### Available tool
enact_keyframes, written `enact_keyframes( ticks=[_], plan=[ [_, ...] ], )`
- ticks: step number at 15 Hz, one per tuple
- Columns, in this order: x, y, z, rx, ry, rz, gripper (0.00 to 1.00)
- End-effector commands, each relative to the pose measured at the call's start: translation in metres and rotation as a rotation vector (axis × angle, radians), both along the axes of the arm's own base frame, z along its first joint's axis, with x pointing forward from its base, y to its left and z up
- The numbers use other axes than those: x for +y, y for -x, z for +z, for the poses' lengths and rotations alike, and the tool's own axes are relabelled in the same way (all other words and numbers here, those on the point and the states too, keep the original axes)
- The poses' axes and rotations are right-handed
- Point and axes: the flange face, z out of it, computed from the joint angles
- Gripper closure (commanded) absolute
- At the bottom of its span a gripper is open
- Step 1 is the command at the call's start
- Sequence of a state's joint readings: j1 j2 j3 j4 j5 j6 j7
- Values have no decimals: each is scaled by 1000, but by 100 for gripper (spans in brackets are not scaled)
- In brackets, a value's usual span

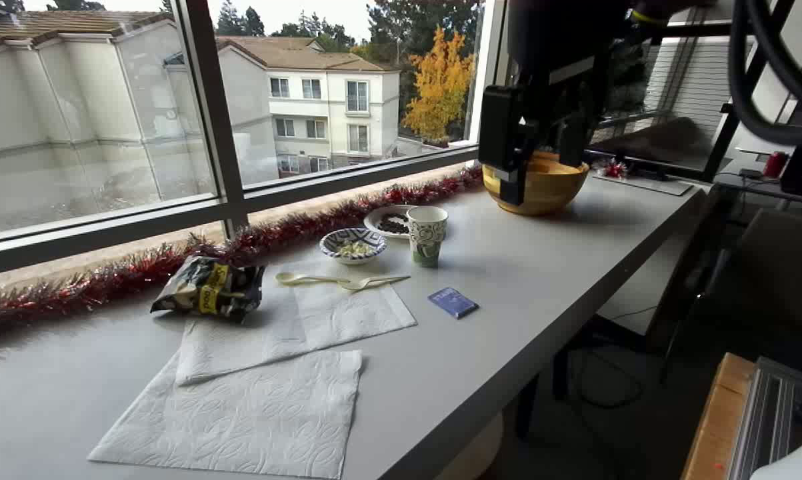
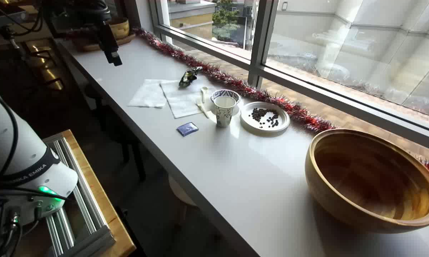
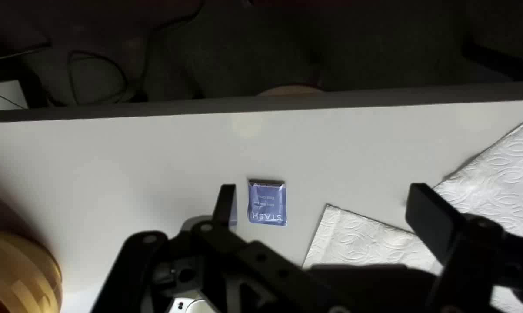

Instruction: Pour the contents in the cup on to the bowl

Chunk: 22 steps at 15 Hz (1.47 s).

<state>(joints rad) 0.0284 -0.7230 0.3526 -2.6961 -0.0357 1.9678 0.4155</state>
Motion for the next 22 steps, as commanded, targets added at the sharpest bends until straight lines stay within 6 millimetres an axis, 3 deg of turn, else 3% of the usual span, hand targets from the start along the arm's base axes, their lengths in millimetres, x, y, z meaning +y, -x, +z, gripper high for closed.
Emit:
enact_keyframes(
  ticks=[1,17,22],
  plan=[
    [0,0,0,1,0,0,0],
    [0,0,0,1,0,0,0],
    [-34,-54,17,-36,-76,-23,0]
  ],
)
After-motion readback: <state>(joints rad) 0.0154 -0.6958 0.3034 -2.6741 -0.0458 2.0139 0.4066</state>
